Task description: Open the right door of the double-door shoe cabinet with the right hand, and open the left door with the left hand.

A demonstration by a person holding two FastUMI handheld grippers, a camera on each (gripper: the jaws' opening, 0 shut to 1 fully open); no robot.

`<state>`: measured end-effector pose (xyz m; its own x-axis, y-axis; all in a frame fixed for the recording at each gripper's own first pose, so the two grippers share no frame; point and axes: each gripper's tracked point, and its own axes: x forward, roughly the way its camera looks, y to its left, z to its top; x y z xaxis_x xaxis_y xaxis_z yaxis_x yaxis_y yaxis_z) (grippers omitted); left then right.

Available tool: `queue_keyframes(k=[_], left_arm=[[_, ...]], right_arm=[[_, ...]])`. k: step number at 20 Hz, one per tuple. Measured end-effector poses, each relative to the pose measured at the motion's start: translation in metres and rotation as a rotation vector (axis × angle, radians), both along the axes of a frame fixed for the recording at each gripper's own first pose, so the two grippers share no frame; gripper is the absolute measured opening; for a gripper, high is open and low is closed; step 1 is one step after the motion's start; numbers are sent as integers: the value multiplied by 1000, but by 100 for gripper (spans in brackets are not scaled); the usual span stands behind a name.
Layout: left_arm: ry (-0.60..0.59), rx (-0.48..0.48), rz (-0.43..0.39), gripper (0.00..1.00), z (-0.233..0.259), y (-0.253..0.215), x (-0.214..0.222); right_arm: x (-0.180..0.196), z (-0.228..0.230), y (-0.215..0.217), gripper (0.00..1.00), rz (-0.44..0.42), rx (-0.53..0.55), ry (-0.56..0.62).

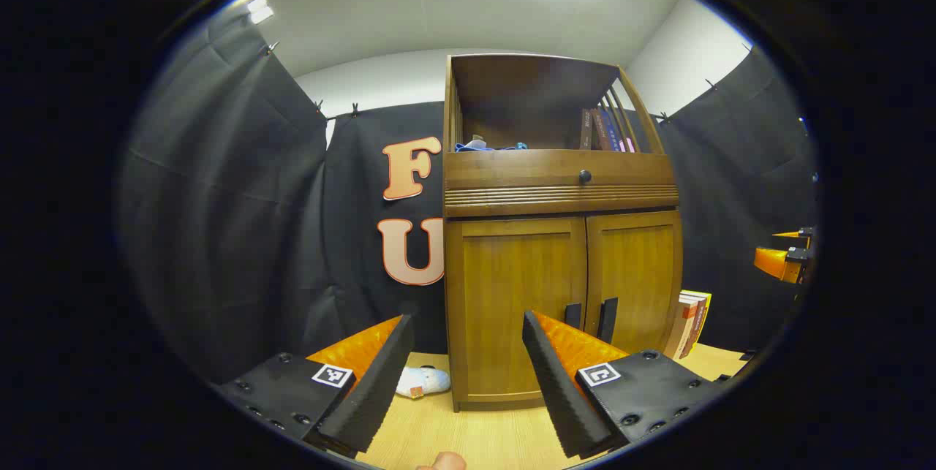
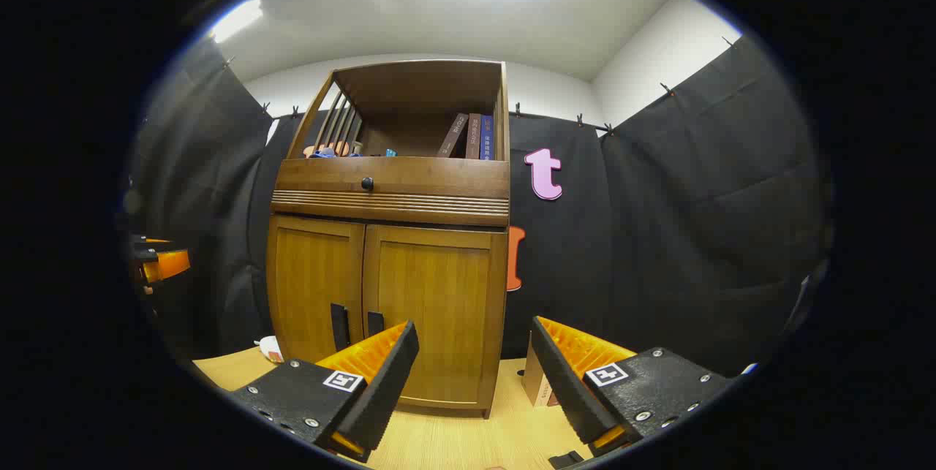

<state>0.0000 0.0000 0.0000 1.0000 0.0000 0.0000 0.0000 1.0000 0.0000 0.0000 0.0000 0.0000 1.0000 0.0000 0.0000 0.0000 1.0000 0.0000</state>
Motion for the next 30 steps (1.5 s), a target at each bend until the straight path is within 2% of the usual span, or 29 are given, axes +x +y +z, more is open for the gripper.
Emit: queue_keyframes(k=[4, 9, 14, 23, 28, 29, 30], left_arm=[[0, -15, -23, 94, -1, -7, -3], [-3, -13, 0, 97, 1, -1, -3], [18, -17, -14, 94, -5, -3, -4], [19, -15, -28, 96, -5, -6, -4], [9, -15, -30, 96, -3, -7, -5], [5, -20, -33, 96, -2, -7, -5], [3, -24, -37, 94, -2, -8, -6]], right_arm=[[-3, -1, 2, 95, 12, 9, 4], [-7, -2, 5, 95, 16, 25, 14], [-9, -1, 3, 95, 12, 28, 15], [-9, -6, 6, 95, 7, 29, 36], [0, -16, 26, 95, 33, 43, 47], [5, -19, 35, 100, 48, 57, 40], [9, -22, 41, 95, 54, 69, 39]])
